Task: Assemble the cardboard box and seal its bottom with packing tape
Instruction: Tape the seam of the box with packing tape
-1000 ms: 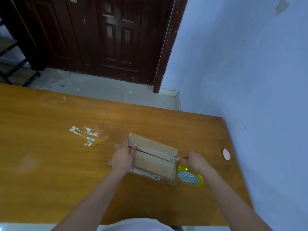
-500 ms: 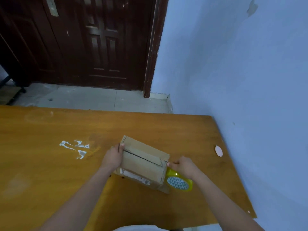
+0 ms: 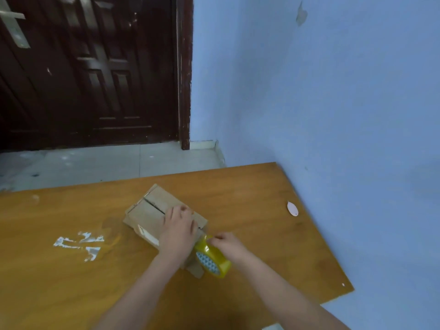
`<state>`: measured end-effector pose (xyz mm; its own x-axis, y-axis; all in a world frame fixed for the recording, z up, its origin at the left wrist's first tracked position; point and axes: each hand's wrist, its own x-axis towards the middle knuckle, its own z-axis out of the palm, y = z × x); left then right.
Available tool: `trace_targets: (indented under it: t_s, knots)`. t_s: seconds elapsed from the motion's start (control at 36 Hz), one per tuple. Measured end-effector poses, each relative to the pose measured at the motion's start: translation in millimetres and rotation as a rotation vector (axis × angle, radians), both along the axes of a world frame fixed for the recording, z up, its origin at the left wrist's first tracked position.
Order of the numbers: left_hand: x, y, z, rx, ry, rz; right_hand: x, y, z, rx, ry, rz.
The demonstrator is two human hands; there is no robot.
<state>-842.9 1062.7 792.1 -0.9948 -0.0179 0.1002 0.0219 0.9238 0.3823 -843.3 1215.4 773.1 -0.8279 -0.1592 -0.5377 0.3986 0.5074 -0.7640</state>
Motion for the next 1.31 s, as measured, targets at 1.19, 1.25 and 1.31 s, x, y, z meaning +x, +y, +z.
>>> trace_targets:
  t_s: [1.19,1.25,1.31]
  knots:
    - [22,-23,-50,-0.208,-0.170,-0.065,15,5,-35,-0.055,-0.142,0.120]
    - [22,-23,-49,-0.202,-0.164,-0.062,24,17,-36,-0.178,-0.189,0.098]
    - [22,-22,-48,-0.203,-0.162,-0.064,31,26,-36,-0.231,-0.212,0.109]
